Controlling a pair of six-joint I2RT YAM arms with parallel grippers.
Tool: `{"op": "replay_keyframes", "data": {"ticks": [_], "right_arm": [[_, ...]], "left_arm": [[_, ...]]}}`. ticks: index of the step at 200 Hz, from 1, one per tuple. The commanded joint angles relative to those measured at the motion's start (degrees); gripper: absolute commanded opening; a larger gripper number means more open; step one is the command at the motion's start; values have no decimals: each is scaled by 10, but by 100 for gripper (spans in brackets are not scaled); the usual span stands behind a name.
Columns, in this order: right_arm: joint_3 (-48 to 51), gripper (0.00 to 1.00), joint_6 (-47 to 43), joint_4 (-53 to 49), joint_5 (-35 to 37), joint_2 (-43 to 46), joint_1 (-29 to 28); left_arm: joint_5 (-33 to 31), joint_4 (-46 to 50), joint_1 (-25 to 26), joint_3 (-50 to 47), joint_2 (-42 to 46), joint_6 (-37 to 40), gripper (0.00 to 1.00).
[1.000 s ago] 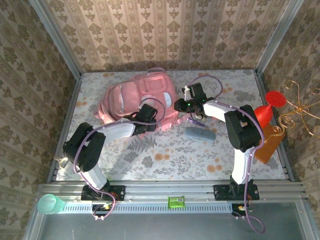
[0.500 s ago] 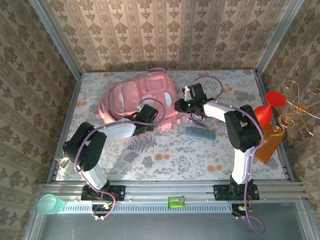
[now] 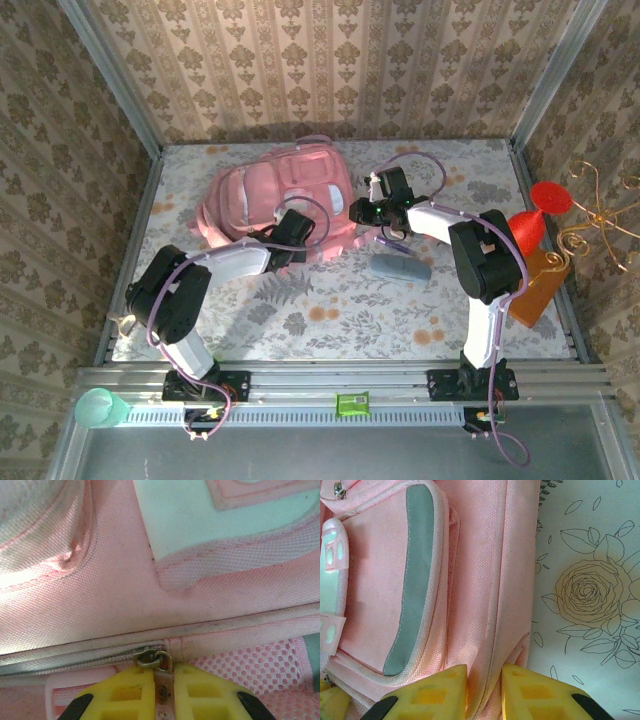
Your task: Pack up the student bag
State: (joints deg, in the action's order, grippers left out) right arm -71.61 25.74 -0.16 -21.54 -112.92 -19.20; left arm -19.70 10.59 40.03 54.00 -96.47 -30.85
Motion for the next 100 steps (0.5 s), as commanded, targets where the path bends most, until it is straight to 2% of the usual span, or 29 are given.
{"op": "replay_keyframes", "data": {"ticks": [1,53,100], "right_arm": [[10,24,-4,-17,-18,6,3],[11,24,-5,-17,-20,3,3],[14,24,-4,-15,-21,1,5]], "left_arm": [[4,-8,-6,-13,12,11,8],[-6,-1,-9,-9,-13,16,25],[20,-5,-10,5,-41,16,32]]}}
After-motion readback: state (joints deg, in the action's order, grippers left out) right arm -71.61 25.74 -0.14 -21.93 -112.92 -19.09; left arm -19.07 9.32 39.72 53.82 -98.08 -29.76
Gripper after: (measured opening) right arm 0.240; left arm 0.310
